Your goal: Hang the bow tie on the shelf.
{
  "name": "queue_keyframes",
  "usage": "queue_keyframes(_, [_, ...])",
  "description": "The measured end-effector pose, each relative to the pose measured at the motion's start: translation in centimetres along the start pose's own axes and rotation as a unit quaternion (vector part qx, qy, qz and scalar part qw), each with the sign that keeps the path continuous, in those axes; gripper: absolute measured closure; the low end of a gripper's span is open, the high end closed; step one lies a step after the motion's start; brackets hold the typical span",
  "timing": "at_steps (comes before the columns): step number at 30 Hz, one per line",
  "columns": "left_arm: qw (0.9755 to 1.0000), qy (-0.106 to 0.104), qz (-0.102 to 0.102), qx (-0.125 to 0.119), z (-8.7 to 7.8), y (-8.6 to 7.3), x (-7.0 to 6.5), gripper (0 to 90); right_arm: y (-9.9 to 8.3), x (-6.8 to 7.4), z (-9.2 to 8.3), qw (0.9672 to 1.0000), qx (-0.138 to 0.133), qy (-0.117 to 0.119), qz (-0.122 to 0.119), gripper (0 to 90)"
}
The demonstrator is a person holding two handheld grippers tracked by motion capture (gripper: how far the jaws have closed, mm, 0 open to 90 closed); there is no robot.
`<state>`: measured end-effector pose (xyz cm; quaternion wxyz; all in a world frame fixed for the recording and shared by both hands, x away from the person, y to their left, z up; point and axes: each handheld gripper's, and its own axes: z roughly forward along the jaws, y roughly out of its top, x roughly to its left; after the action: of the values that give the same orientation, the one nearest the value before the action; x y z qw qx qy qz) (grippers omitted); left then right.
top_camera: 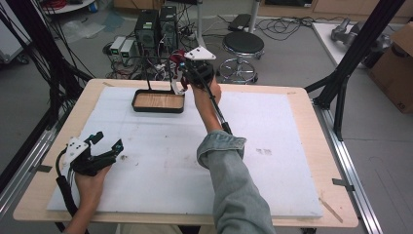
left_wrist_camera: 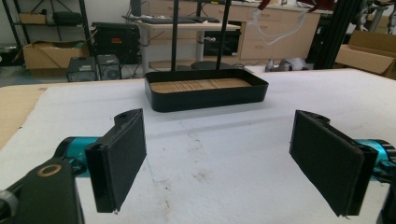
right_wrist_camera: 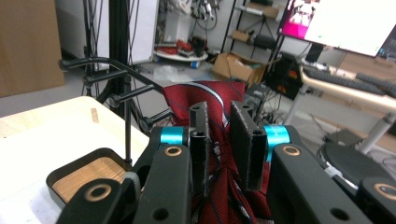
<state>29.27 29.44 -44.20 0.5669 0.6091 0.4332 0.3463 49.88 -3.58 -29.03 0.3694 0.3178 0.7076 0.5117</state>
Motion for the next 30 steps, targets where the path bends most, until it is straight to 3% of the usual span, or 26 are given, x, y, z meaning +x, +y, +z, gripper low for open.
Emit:
queue_keyframes(8, [1.0000,-0.001,0.001,0.001,0.0,0.0,0.0,18.8,-0.7,0.0,1.9,0.9995,0.021,-0.022,-0.008,77.5])
queue_keyframes(10, [1.0000,-0.002,0.001,0.001,0.0,0.0,-0.1,18.9,-1.4,-0.8,2.2,0.9990,0.028,-0.026,0.021,77.3])
queue_keyframes(13, [1.0000,-0.002,0.001,0.001,0.0,0.0,-0.1,18.8,-2.0,-1.6,2.6,0.9977,0.042,-0.036,0.039,77.3])
queue_keyframes(17, [1.0000,-0.002,0.002,0.001,0.0,0.0,-0.1,18.9,-2.7,-1.8,3.0,0.9964,0.065,-0.034,0.041,77.3])
queue_keyframes(30, [1.0000,-0.003,0.002,0.001,0.0,0.0,-0.1,18.8,-3.1,-1.2,3.5,0.9961,0.073,-0.028,0.040,76.7])
